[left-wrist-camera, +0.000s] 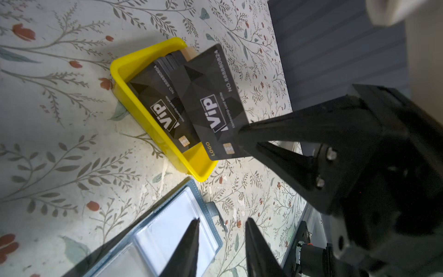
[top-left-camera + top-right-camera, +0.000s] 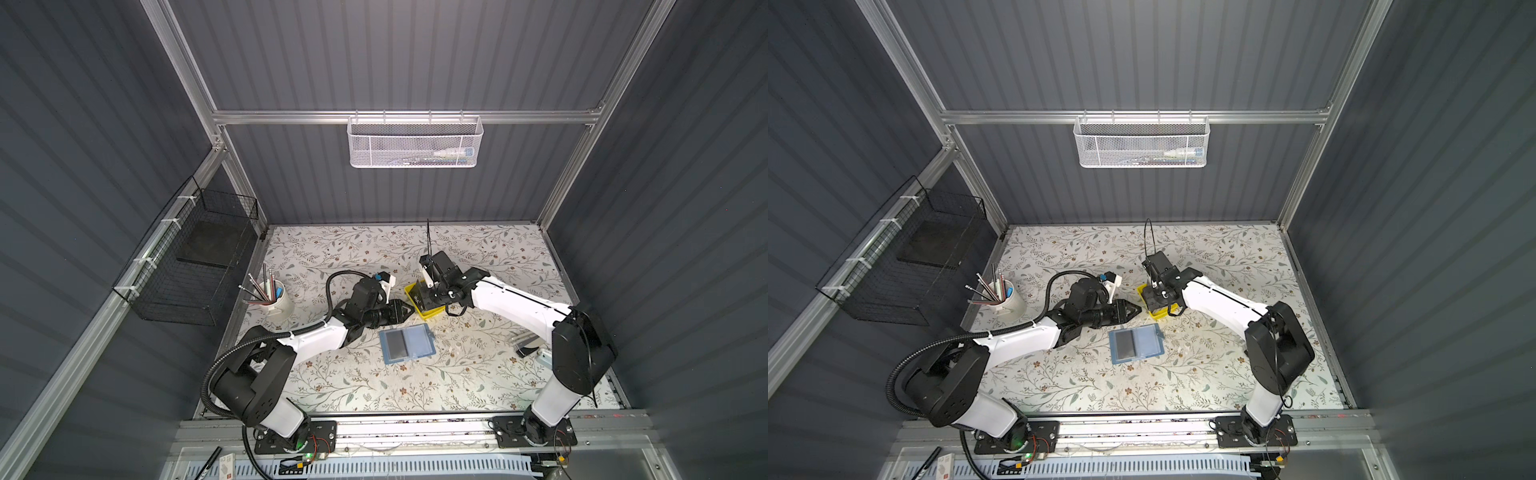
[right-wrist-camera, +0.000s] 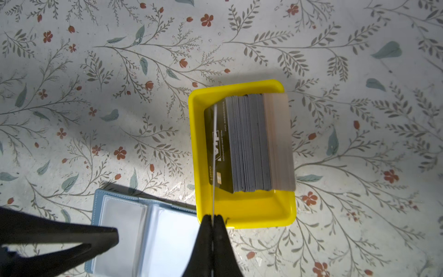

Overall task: Insert credit cards into a card holder
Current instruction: Pick up the credit card from the storage box, then insert the credit card into the card slot.

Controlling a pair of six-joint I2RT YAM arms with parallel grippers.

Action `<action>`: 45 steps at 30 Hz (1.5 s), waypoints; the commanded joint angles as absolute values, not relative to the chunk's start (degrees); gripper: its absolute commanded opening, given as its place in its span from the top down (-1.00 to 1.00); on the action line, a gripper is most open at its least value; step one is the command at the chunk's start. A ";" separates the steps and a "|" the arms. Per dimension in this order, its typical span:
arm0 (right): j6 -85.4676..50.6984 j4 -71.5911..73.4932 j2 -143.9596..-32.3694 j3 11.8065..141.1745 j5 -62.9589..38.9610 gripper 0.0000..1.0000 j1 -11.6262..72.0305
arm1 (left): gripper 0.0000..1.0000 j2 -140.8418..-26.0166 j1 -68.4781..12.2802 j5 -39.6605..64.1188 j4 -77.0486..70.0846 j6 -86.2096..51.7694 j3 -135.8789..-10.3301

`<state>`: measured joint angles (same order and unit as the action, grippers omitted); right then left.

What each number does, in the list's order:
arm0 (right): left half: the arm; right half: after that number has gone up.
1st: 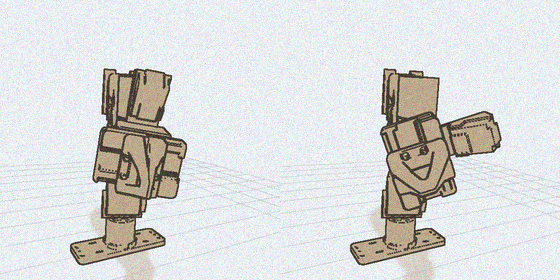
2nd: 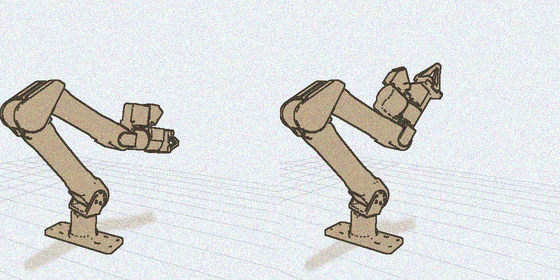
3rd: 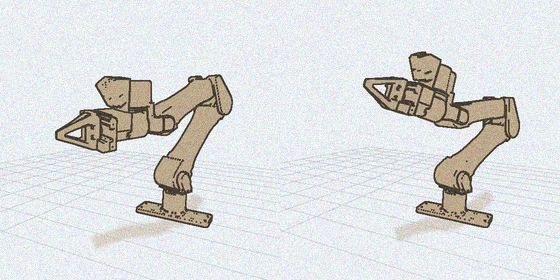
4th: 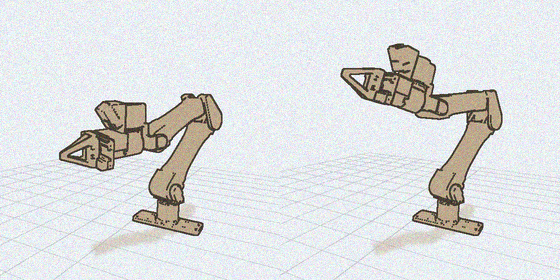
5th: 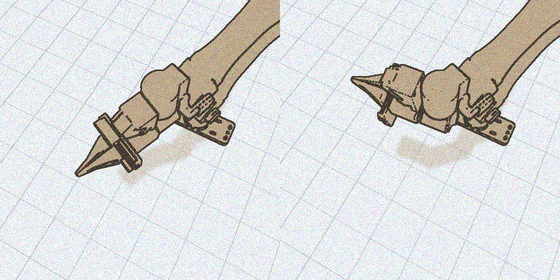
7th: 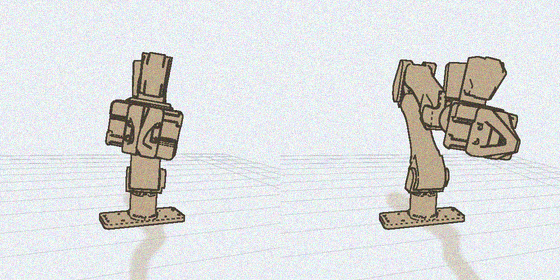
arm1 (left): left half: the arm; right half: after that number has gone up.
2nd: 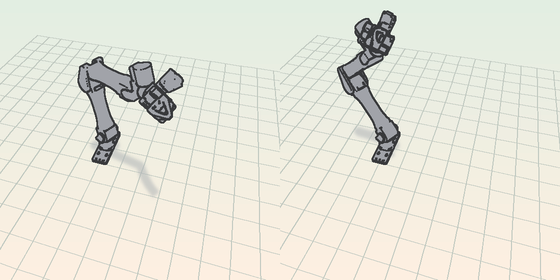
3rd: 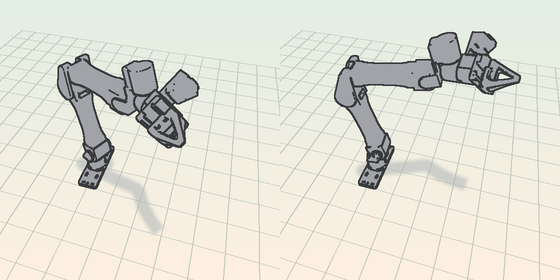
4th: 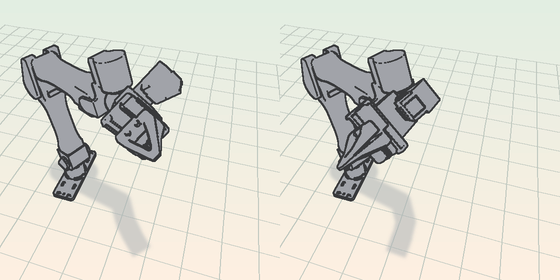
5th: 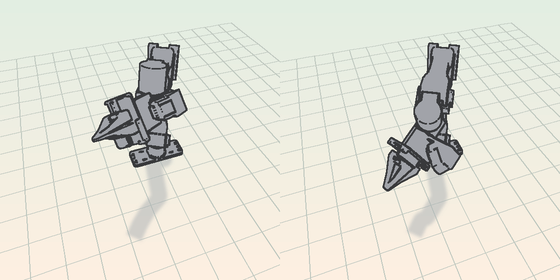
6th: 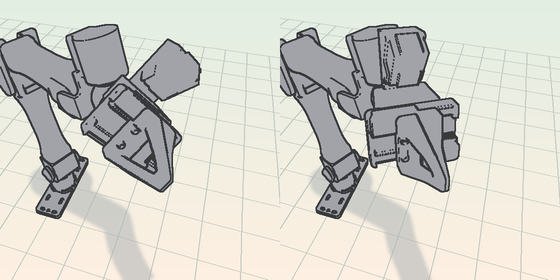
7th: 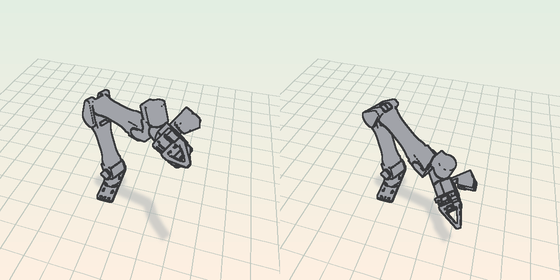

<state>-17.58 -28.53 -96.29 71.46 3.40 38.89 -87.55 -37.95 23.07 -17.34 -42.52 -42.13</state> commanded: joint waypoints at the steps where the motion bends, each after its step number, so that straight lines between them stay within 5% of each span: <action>1: -20.29 -27.12 -93.07 68.10 2.21 0.94 38.91 | 0.33 -85.32 -38.32 26.16 -21.06 -43.89 -39.88; 23: -35.46 -12.81 -62.18 42.80 -8.60 0.98 38.91 | 0.26 -83.31 -40.86 31.93 -43.06 -54.71 -26.86; 45: -47.20 2.35 -45.54 25.52 -21.96 0.99 38.74 | 0.19 -87.03 -40.86 39.21 -60.68 -60.88 -23.51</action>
